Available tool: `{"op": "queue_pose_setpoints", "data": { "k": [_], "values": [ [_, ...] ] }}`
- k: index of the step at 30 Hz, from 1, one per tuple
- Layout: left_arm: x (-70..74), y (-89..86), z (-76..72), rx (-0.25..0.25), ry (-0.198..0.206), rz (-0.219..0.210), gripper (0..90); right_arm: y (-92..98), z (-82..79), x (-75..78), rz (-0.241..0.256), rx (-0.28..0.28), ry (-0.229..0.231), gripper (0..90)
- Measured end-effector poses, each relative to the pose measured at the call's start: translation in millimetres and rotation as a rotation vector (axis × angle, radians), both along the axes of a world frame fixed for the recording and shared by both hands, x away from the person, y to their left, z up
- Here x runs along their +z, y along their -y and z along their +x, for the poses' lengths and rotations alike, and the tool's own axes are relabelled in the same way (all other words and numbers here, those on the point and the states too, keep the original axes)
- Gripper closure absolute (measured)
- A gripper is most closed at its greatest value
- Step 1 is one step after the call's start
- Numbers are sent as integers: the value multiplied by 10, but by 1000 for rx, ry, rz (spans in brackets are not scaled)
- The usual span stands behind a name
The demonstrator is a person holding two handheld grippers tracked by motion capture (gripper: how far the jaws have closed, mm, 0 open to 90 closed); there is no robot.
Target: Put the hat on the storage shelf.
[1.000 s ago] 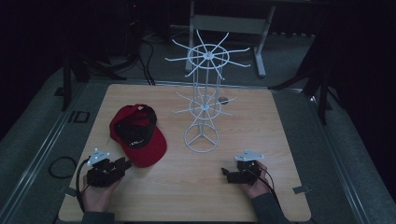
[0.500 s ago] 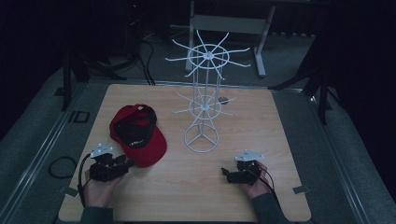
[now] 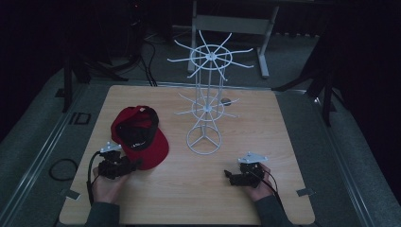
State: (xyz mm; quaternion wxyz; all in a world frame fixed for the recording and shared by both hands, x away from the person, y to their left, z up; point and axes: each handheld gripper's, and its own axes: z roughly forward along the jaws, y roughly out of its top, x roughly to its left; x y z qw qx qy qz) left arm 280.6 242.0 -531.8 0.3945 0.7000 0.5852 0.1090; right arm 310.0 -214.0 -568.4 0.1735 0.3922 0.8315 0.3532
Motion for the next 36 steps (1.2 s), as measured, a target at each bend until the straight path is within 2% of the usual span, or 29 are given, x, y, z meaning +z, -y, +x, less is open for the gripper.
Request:
{"op": "queue_pose_setpoints", "data": {
  "k": [3, 10, 15, 20, 24, 36],
  "values": [
    [-16, 8, 18, 0, -2, 4, 455, 0, 0, 0, 0, 0, 0, 169],
    [-108, 53, 97, -33, -14, 15, 466, 0, -1, 0, 0, -1, -1, 169],
    [-154, 75, 133, -50, -16, -10, 474, 0, 0, 0, 0, 0, 0, 169],
    [-201, 109, 157, -62, -29, -14, 489, 0, 0, 0, 0, 0, -1, 168],
    [-228, 126, 157, -77, -37, 4, 585, 0, 0, 0, 0, 0, -1, 168],
    [-213, 154, 125, -81, -14, 19, 658, 0, 0, 0, 0, 0, 0, 168]
  ]
}}
